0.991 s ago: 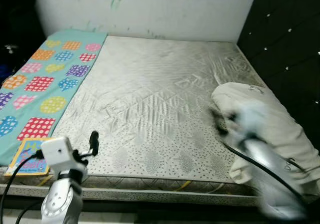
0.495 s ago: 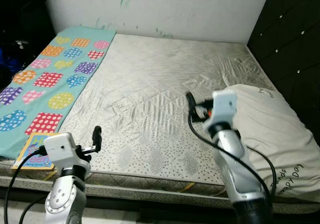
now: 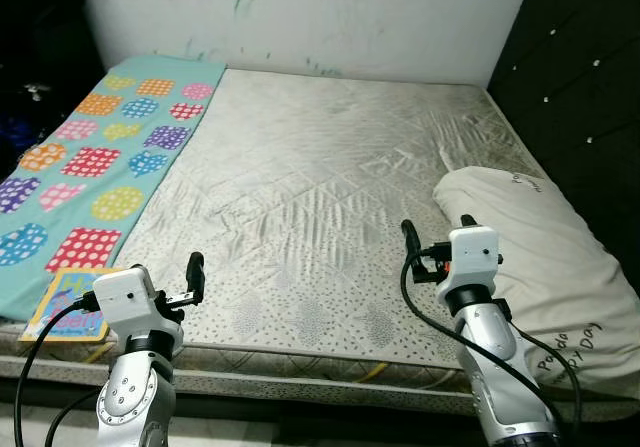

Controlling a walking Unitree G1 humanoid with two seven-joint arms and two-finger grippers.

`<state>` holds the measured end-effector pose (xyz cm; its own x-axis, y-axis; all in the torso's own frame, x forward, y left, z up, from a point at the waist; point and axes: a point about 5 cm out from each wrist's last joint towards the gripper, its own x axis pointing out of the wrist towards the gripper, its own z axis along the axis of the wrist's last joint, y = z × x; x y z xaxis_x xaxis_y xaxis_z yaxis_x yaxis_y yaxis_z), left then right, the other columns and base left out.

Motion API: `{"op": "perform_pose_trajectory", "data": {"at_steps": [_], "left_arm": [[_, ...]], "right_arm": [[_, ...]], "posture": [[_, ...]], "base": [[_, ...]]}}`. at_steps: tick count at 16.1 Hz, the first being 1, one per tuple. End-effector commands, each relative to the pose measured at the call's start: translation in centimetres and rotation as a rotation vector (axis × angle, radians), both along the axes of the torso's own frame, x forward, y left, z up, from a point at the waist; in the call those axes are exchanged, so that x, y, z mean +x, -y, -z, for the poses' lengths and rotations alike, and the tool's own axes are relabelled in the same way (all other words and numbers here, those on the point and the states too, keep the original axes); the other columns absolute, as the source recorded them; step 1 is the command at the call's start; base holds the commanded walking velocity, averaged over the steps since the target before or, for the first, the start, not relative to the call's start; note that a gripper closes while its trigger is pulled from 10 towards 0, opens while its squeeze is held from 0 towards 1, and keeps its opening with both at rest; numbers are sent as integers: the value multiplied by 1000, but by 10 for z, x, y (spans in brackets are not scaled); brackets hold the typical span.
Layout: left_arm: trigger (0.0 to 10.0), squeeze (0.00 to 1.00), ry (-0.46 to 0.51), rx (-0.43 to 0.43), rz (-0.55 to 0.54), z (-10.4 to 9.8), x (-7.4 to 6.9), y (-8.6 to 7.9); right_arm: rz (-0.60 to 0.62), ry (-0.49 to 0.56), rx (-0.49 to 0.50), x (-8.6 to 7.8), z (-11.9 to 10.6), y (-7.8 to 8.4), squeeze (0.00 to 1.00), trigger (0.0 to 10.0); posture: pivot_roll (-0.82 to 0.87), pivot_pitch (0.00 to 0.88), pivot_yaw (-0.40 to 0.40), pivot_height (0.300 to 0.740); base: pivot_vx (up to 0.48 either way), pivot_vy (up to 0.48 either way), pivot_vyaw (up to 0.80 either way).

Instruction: Clean up the room

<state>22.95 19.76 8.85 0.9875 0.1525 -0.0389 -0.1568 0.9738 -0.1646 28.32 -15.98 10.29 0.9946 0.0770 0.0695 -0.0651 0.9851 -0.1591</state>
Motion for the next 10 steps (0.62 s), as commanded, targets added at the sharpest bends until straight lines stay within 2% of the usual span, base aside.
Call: {"op": "perform_pose_trajectory", "data": {"at_steps": [1, 5, 10], "left_arm": [[10000, 0, 16, 13, -2, -4, 0, -2], [10000, 0, -15, -5, -18, 4, -6, -7], [10000, 0, -31, -28, 5, 8, -2, -4]], "right_arm": [[11, 6, -9, -6, -2, 14, 0, 10000], [-25, -14, -22, -21, -2, 32, 0, 10000], [-12, -47, -12, -19, 2, 29, 0, 10000]], "posture": [[-62, 0, -49, 740], [-71, 0, -47, 740], [-76, 0, -41, 740]], "base": [[0, 0, 0], [0, 0, 0], [0, 0, 0]]}}
